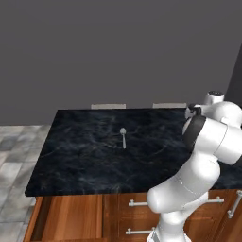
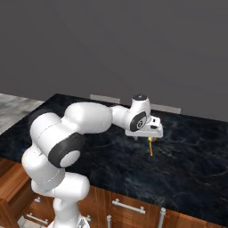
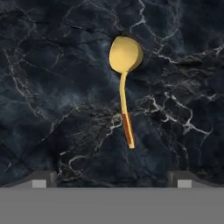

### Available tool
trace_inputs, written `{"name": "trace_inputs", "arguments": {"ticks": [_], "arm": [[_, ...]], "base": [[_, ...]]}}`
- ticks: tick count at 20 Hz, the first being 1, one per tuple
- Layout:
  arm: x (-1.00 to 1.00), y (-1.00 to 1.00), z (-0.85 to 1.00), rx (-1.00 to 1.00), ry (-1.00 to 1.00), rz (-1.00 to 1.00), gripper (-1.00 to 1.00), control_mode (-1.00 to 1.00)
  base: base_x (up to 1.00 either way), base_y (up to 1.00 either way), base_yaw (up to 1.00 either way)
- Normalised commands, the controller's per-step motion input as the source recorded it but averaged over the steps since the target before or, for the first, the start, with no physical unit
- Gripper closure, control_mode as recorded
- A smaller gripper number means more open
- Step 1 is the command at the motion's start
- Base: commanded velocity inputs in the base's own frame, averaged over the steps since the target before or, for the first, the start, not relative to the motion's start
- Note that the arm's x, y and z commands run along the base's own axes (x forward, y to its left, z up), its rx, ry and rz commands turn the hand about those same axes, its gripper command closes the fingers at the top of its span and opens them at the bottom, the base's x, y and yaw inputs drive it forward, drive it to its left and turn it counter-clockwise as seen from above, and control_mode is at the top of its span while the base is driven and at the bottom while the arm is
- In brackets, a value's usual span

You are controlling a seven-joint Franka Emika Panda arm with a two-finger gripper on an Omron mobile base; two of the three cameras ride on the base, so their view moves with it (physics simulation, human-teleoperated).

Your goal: Organize the utensils by type. Pick up the wooden spoons from the counter and place them in the open cabinet. Then pick up the metallic utensils from the counter and place them in the open drawer.

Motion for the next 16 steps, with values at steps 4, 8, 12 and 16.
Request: {"name": "trace_inputs", "arguments": {"ticks": [4, 8, 12, 16], "arm": [[0.18, -0.09, -0.49, 0.08, 0.00, 0.11, -1.00, -1.00], [0.22, -0.12, -0.40, 0.05, 0.00, 0.14, -1.00, -1.00], [0.38, -0.13, -0.25, 0.00, 0.00, 0.13, -1.00, -1.00], [0.38, -0.09, -0.15, 0.00, 0.00, 0.10, -1.00, -1.00]], "base": [[0.00, 0.00, 0.00], [0.00, 0.00, 0.00], [0.00, 0.00, 0.00], [0.00, 0.00, 0.00]]}}
